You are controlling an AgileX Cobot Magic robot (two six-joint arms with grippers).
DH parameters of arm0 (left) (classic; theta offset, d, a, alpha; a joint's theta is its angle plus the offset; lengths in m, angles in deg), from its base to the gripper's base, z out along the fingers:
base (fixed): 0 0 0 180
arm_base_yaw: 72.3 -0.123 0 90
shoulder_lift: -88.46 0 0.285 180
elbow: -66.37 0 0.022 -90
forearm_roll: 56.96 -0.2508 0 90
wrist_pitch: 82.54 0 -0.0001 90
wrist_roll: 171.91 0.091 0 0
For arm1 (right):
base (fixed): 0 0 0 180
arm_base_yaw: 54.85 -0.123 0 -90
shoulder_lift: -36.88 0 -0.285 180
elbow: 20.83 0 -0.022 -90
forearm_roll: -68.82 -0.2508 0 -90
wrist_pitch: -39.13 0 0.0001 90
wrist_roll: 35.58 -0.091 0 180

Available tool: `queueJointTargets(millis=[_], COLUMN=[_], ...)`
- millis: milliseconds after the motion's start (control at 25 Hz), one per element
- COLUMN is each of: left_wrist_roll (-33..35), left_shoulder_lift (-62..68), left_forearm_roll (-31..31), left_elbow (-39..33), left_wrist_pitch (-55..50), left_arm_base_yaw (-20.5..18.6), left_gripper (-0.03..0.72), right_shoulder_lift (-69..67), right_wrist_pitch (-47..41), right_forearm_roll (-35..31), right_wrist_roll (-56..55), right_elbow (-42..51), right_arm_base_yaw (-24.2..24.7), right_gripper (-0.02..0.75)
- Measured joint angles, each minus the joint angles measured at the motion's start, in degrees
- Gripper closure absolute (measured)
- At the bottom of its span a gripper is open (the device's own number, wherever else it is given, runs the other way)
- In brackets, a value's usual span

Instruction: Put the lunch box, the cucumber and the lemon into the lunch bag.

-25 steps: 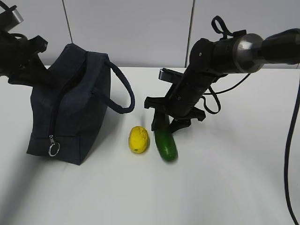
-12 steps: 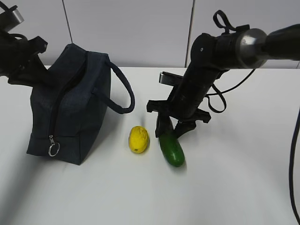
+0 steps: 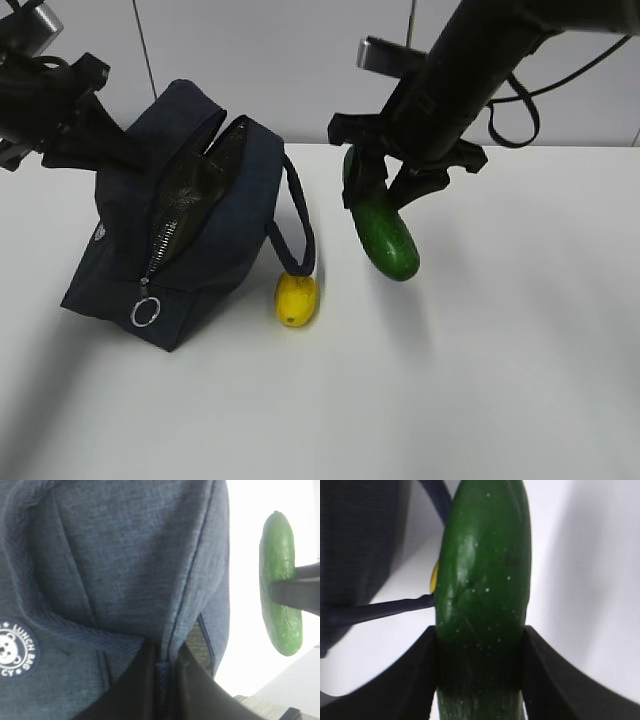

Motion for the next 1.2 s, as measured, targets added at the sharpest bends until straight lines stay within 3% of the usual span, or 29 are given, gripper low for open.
queueJointTargets(millis=[120,440,720,1200], left_wrist_roll=[2.17,3.31,3.67,4.70], left_shoulder_lift=[0.00,0.00,0.00,0.04], left_forearm_roll=[3.50,4.74,5.00,5.24], left_elbow=[0.00,0.00,0.00,0.00], left_wrist_pitch=[-0.15,-0.19,-0.19,-0.28], left_arm_base_yaw=[0.00,0.00,0.00,0.00], left_gripper=[0.671,0.671,0.671,0.671], right_shoulder_lift=[3.19,3.34,-1.67,-7.93], right_wrist_pitch=[0.11,7.01,10.55,15.04], right_forearm_roll=[-2.30,-25.38,-39.47,-47.49], right_wrist_roll=[1.59,13.50,17.58,18.35], right_elbow=[0.00,0.00,0.00,0.21], right_arm_base_yaw=[0.00,0.00,-0.12,-3.22], right_gripper=[0.377,0.377,0.377,0.377])
